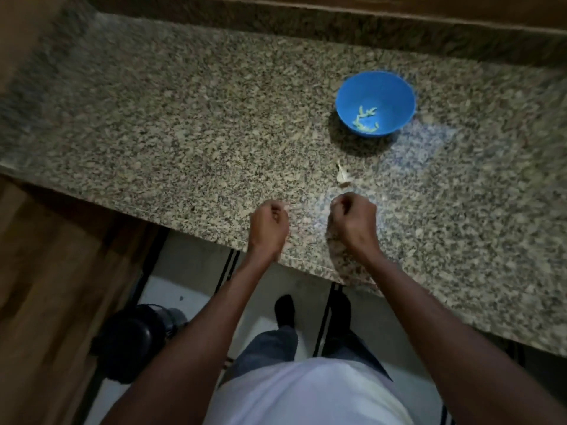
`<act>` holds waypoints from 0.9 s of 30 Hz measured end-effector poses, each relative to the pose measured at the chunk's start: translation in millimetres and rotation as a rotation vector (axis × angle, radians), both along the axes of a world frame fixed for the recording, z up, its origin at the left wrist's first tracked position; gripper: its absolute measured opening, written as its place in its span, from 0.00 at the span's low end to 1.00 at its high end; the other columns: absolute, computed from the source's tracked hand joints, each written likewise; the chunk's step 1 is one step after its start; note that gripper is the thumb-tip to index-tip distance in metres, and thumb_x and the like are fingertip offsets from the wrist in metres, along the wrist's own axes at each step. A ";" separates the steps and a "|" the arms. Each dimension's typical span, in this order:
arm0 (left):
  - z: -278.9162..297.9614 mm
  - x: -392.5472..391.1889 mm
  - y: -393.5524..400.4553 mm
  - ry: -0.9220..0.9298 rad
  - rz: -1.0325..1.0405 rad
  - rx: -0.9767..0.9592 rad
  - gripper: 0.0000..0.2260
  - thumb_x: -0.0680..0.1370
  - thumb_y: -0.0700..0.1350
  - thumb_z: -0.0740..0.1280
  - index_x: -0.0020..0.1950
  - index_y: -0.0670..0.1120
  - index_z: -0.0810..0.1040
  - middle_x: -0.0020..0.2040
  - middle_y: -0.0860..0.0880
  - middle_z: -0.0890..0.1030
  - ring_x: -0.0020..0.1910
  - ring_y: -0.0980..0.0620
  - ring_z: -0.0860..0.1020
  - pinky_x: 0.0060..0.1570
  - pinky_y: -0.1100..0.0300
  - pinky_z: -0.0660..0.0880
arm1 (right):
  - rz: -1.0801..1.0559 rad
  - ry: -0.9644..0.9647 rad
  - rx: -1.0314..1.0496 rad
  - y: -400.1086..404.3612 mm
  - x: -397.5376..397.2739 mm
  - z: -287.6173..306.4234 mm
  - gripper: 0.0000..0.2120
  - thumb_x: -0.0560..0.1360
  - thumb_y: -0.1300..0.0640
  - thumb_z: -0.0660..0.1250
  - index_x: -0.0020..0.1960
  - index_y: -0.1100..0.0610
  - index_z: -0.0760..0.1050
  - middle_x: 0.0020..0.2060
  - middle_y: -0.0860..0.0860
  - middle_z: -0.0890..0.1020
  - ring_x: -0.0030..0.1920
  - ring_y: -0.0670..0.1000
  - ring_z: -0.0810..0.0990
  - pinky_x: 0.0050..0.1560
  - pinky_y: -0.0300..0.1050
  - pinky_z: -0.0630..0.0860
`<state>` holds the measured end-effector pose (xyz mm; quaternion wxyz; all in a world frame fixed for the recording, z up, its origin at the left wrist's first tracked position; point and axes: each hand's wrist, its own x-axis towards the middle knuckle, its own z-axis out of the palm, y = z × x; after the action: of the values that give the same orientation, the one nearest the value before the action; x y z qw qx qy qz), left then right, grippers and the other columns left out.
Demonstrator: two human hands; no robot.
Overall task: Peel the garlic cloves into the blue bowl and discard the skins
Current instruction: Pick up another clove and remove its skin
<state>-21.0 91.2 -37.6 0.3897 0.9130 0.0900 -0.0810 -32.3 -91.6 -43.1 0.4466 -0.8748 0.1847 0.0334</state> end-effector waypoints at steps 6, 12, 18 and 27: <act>25.9 -8.8 67.4 0.047 0.487 -0.568 0.02 0.83 0.43 0.69 0.54 0.47 0.81 0.45 0.47 0.83 0.42 0.53 0.79 0.45 0.56 0.78 | 0.072 0.269 0.860 55.3 25.7 39.8 0.09 0.83 0.59 0.69 0.44 0.59 0.80 0.32 0.48 0.80 0.33 0.43 0.77 0.39 0.35 0.77; 33.4 -54.4 159.6 -0.017 0.883 -0.909 0.04 0.81 0.35 0.69 0.54 0.42 0.81 0.43 0.49 0.83 0.39 0.59 0.81 0.44 0.67 0.79 | 0.331 0.472 1.012 189.0 17.9 53.2 0.06 0.83 0.61 0.68 0.48 0.62 0.79 0.36 0.51 0.79 0.35 0.44 0.78 0.39 0.34 0.78; 18.7 -138.4 293.6 -0.118 1.140 -0.958 0.03 0.80 0.35 0.70 0.53 0.40 0.83 0.43 0.47 0.83 0.41 0.56 0.81 0.45 0.68 0.80 | 0.502 0.609 0.946 356.8 -18.9 36.1 0.06 0.81 0.63 0.69 0.48 0.58 0.84 0.39 0.50 0.83 0.39 0.44 0.80 0.43 0.35 0.80; -14.4 -245.3 469.6 -0.091 1.451 -0.779 0.04 0.80 0.39 0.70 0.50 0.44 0.85 0.43 0.47 0.84 0.43 0.51 0.81 0.46 0.63 0.78 | 0.781 0.746 0.790 562.6 -97.5 -1.0 0.06 0.81 0.66 0.67 0.48 0.60 0.82 0.34 0.49 0.83 0.35 0.45 0.80 0.43 0.37 0.81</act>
<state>-266.3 560.9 -52.1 0.6371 0.4296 0.6071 0.2026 -129.8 471.0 -44.1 0.5947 -0.5778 -0.0297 0.5581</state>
